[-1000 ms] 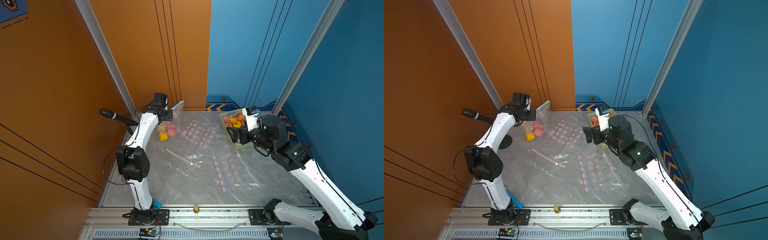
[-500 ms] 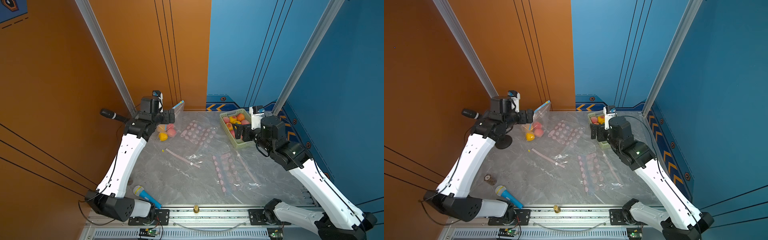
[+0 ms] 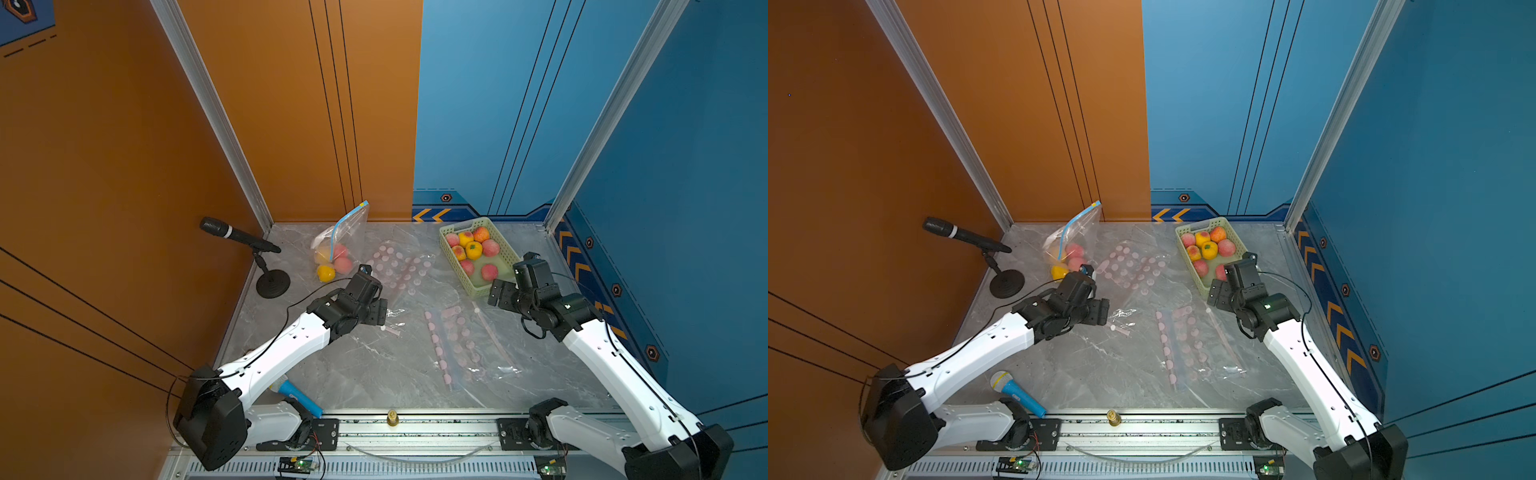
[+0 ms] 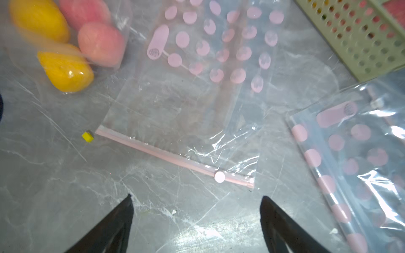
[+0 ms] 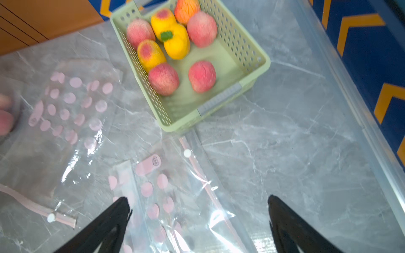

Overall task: Place the peach in a zip-top bag and seal the zipper
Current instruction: Adjust the zipper food storage bag at the center of the board.

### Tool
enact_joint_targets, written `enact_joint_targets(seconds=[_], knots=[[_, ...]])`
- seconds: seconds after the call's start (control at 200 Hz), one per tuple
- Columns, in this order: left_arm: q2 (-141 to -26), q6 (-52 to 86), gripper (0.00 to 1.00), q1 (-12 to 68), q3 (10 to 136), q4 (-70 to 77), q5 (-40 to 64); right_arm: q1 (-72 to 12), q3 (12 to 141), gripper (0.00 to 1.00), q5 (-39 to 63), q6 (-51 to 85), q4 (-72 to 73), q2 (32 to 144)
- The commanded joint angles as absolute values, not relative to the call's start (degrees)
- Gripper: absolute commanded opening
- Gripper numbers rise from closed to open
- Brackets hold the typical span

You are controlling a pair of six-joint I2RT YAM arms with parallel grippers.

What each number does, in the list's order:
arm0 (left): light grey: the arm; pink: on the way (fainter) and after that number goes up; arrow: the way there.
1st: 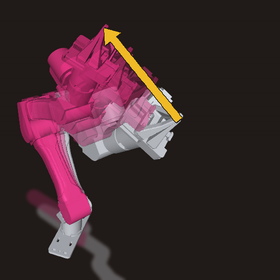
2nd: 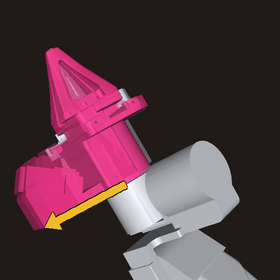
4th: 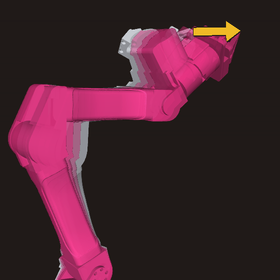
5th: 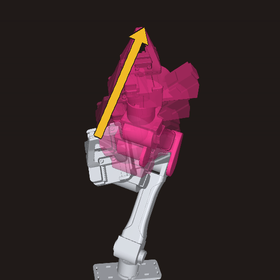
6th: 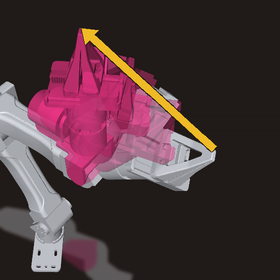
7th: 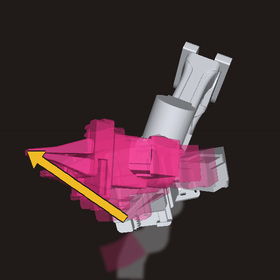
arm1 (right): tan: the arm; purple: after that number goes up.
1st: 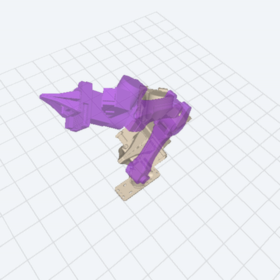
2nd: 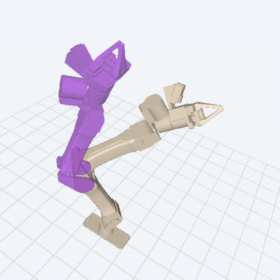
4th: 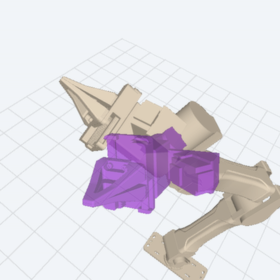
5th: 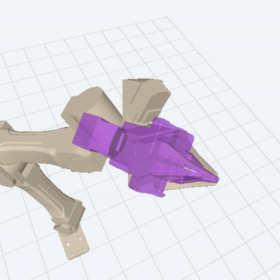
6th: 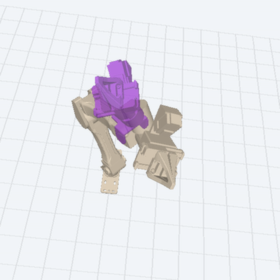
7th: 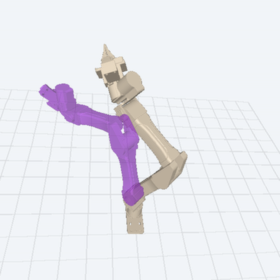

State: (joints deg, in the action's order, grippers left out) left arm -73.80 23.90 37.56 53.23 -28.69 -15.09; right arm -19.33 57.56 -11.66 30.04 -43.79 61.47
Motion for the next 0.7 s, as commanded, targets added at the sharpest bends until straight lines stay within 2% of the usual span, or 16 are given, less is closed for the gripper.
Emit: enact_joint_targets(seconds=[0.0,0.175,0.451,0.696], knots=[[-76.6,26.4,0.89,37.5,52.0,-26.0,-18.3,-19.3,54.8,0.99,-9.5,32.9,-46.2,61.6],[-80.5,26.8,0.89,29.9,52.7,-23.9,-15.2,-24.0,53.6,0.94,-8.1,34.9,-40.3,66.1],[-89.3,24.5,0.9,17.8,54.5,-22.1,-17.4,-34.5,60.0,0.87,-10.0,38.5,-34.5,81.8],[-99.4,20.6,0.9,13.5,60.7,-20.9,-14.8,-37.0,62.7,0.85,-8.6,39.1,-31.3,88.1]])
